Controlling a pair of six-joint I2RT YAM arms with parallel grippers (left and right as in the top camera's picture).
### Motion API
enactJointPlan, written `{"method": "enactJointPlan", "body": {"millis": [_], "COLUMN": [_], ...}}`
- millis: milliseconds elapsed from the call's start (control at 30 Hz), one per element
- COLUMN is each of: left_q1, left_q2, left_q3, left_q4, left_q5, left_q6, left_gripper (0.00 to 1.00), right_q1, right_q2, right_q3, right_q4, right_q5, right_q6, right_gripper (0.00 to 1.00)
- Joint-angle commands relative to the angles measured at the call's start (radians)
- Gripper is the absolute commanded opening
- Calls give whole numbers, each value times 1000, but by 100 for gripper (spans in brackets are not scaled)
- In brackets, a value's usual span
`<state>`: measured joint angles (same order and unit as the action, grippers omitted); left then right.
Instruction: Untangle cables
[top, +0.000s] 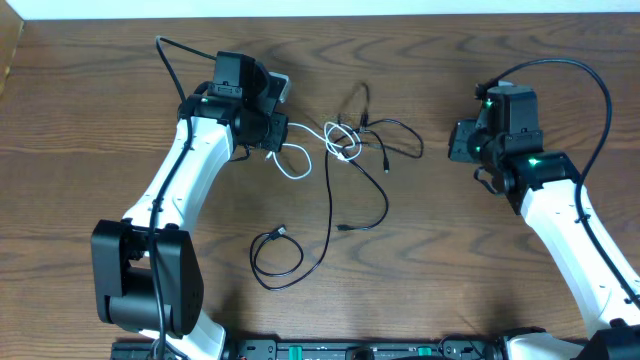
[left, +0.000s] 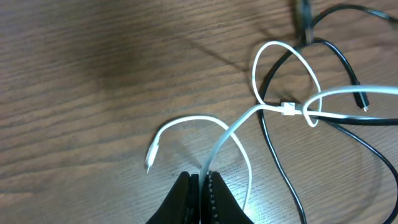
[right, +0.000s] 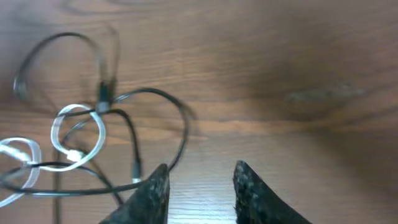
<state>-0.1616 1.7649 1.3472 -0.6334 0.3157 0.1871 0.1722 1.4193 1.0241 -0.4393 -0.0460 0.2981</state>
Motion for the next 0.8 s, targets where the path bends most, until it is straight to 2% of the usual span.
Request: {"method": "enactJointPlan", "body": {"millis": [0,133,233,333,467,600,767], "left_q1": [-14,-14,-15,-14,-14,-15,-14], "left_q2": [-11,-11,-8,-4,-4,-4,-4], "left_q3": [13,12,12,11,11,11,11], "left_q4": [-13,-18,-18,-23,-24,-25,-25], "left_q5": [-10,-10,-10,-10,-10,-10,-10], "left_q6": [-10,-82,-126,-145,-145,-145,-145], "left_gripper": [7,7,7,8,7,8,7], "right_q1": [14,59,71,89,100,106,109], "right_q2": [18,105,184,274,307,298,225], "right_q3": [10,10,10,15,25,39,143], "right_q4": [41,113,195,289,284,269,150], "right_q5": [-164,-254,-316,-357,-391,-439,-538], "right_q6": [-87,-255,-313,-368,-460,-492,-540], "right_gripper": [44,59,73,78,78,77,78]}}
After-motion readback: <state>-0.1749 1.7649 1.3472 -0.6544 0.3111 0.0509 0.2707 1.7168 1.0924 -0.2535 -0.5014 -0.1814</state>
